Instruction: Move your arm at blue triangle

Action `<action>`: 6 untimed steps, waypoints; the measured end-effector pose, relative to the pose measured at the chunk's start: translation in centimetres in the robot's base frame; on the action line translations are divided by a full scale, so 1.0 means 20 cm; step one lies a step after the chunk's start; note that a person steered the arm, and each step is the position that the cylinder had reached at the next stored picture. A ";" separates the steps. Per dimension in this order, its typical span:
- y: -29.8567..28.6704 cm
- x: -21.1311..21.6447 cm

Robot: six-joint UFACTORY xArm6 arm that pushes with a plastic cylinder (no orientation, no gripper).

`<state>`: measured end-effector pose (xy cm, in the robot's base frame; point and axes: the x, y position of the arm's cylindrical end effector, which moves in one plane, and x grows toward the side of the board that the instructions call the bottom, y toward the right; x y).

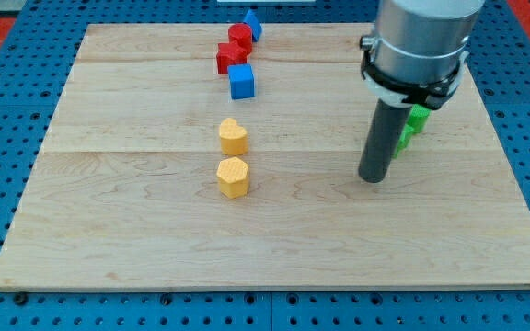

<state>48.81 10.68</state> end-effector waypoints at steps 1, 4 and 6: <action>-0.37 -0.18; -0.33 -1.01; -0.33 -1.32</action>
